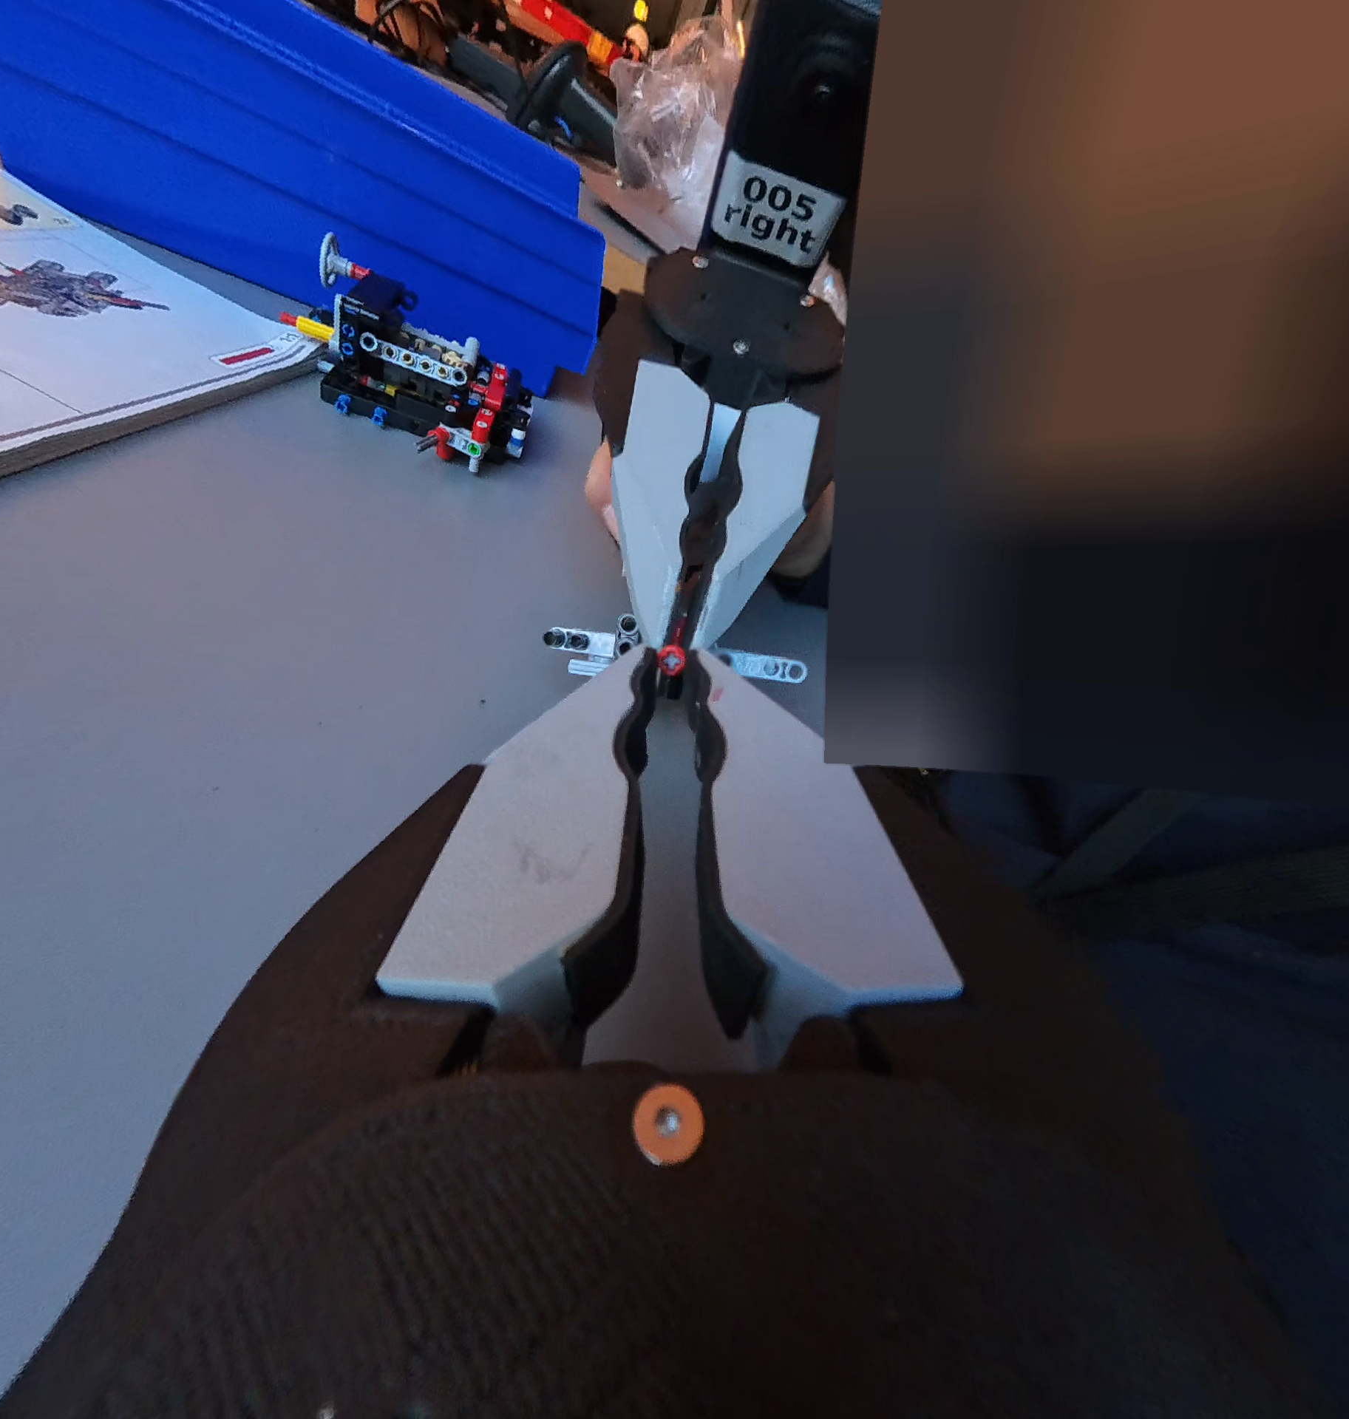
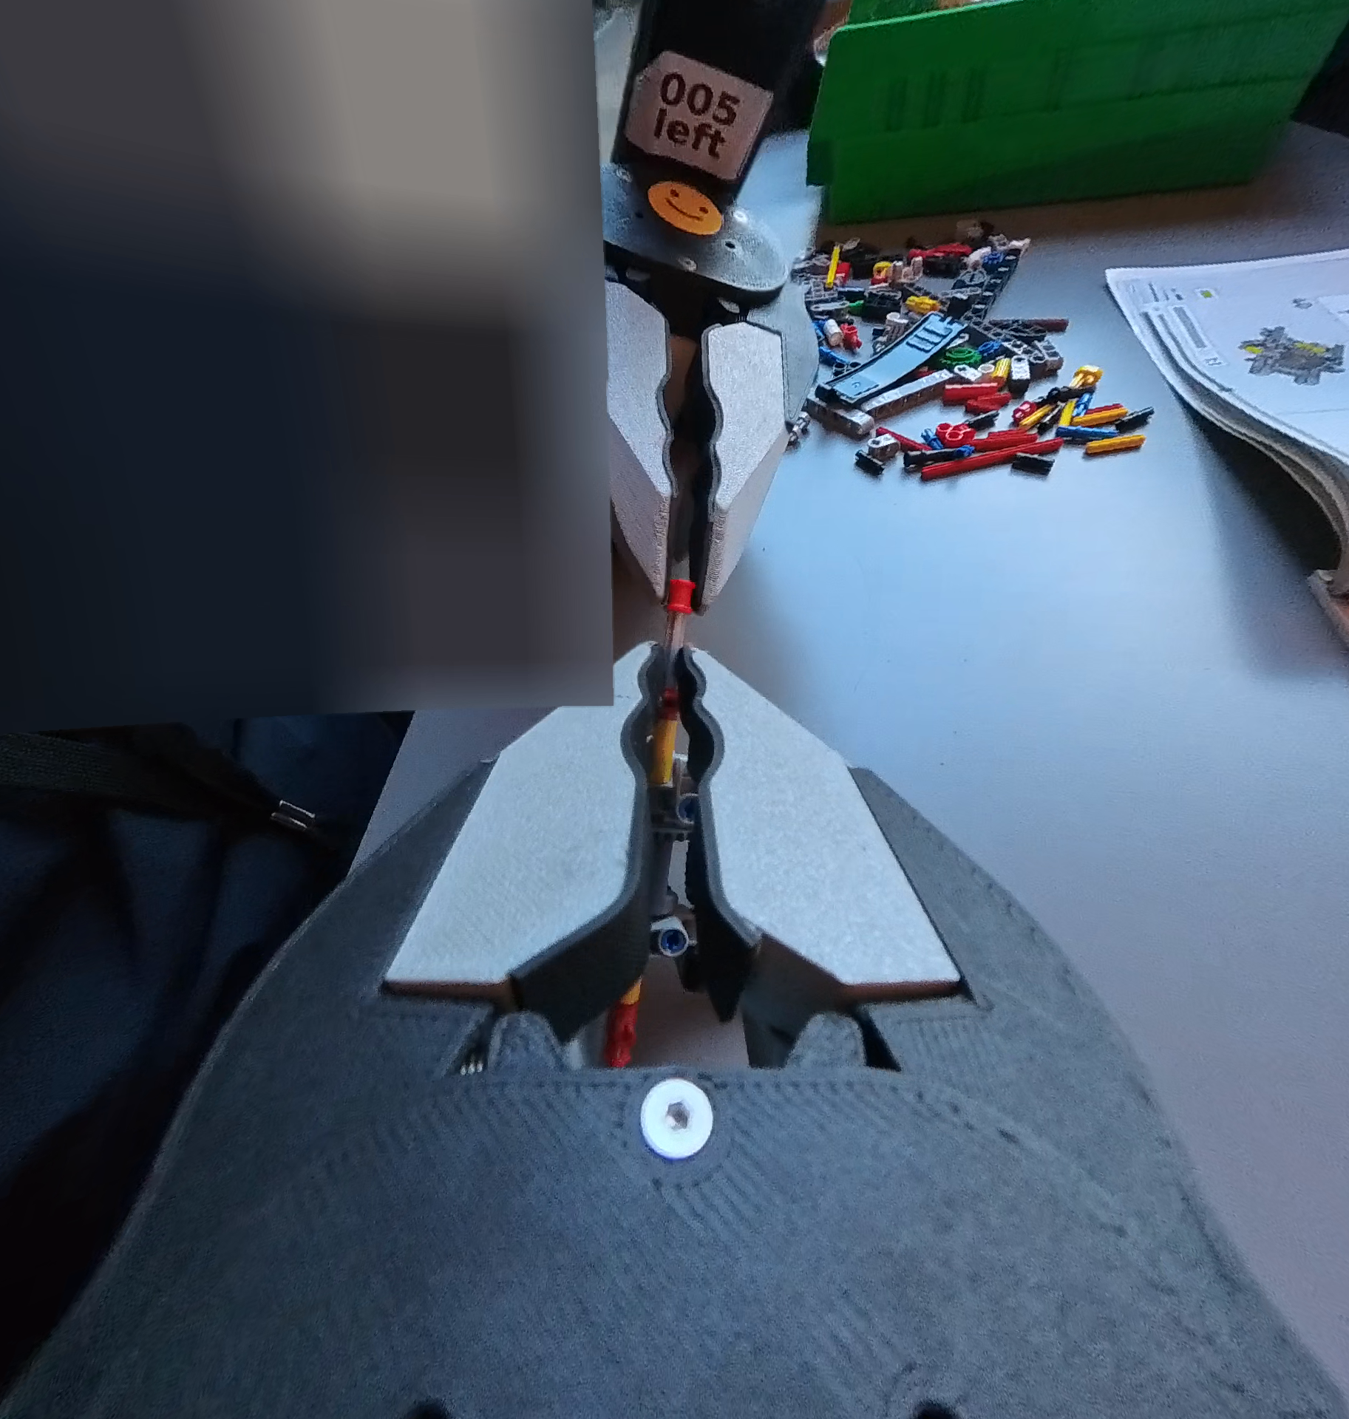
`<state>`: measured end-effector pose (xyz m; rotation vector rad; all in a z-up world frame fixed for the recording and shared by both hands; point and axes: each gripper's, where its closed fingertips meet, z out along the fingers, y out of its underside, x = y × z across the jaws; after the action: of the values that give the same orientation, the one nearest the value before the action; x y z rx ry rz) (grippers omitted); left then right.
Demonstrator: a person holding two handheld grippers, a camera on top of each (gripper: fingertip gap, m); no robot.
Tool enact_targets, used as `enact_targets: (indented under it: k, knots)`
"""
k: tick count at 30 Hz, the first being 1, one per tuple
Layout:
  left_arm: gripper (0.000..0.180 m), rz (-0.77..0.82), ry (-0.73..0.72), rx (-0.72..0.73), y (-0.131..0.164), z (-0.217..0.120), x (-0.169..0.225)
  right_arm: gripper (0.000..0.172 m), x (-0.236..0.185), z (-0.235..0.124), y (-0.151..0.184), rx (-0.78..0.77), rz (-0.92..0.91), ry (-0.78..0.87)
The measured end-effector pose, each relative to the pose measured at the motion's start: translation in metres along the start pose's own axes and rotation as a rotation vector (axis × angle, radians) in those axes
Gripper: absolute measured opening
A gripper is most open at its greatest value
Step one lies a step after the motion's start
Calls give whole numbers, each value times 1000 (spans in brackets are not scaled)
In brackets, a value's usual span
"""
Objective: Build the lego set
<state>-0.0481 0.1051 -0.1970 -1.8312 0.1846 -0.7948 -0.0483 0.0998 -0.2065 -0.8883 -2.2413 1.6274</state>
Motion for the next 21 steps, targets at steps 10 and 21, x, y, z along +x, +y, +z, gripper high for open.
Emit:
enact_targets:
  k: [10, 21]
  knots:
    - [4, -62, -41, 22, 0, 4, -4, 0, 3, -2, 1, 0, 46, -4]
    - [4, -109, -17, 27, 0, 8, -4, 0, 4, -1, -2, 24, 35, -13]
